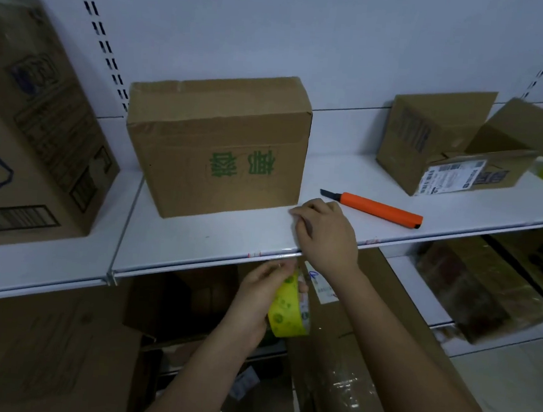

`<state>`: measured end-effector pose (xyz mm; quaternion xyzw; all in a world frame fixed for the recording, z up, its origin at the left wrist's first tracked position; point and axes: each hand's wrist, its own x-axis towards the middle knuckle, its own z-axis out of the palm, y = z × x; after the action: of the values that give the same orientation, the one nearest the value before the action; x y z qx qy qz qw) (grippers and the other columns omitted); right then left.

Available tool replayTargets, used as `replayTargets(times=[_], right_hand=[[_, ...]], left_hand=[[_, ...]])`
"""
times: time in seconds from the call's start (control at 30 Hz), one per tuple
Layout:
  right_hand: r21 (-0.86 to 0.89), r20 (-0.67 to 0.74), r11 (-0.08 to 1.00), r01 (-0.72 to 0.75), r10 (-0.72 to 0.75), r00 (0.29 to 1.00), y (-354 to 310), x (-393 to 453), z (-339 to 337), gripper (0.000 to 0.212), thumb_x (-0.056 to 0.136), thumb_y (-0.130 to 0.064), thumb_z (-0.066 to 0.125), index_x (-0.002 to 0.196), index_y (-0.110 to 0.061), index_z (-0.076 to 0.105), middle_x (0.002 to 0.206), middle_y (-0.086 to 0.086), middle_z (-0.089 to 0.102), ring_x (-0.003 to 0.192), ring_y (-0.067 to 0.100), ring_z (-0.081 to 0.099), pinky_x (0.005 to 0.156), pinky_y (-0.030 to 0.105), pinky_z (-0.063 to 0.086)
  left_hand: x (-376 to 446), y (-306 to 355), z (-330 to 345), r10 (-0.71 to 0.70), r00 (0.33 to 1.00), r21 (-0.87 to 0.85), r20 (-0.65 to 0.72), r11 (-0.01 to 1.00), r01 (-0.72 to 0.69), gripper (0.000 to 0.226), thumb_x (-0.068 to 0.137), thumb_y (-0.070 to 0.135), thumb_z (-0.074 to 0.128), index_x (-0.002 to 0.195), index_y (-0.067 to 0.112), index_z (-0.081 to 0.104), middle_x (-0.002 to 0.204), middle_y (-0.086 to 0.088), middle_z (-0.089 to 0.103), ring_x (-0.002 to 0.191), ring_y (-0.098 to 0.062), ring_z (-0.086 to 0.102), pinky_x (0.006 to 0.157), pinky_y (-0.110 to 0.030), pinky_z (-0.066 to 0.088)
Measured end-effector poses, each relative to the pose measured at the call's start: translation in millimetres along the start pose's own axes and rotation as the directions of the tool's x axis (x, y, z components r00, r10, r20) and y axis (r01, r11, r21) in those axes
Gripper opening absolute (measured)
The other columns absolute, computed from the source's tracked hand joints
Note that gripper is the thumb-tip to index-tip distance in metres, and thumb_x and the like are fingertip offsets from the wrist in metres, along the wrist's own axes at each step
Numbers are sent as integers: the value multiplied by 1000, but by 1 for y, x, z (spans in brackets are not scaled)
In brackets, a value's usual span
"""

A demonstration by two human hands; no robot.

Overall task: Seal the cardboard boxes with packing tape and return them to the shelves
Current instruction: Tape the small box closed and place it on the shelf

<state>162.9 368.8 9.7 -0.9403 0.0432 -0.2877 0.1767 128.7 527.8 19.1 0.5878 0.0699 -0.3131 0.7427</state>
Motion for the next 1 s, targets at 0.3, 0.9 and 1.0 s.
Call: replayTargets(times=[0.3, 0.9, 1.0], right_hand=[[-36, -4, 999, -33, 33, 999, 0, 3, -1, 32, 93, -27, 46, 109, -22, 74, 107, -4, 65, 95, 21, 52, 66, 26, 34], [727, 214, 640, -249, 134, 968, -127, 31, -103, 25, 82, -43, 77, 92, -20, 74, 83, 12, 71, 71, 12, 66, 60, 24, 53], [682, 59, 703, -202, 222, 973, -138, 53, -114, 17, 82, -30, 80, 74, -16, 74, 68, 9, 69, 62, 16, 62, 58, 36, 51]], left_hand=[[-16, 53, -27, -351, 892, -361, 286, 822, 440, 12, 84, 12, 65, 85, 0, 69, 56, -3, 57, 40, -8, 53, 34, -19, 45], [-75, 147, -36, 415, 870, 414, 265, 766, -491, 24, 104, 14, 47, 105, -1, 65, 74, -22, 69, 49, -18, 62, 46, -22, 50], [-73, 179, -35, 424, 847, 479, 320, 699, -531, 23, 101, 16, 54, 104, -2, 68, 75, -25, 68, 52, -18, 62, 48, -20, 50]])
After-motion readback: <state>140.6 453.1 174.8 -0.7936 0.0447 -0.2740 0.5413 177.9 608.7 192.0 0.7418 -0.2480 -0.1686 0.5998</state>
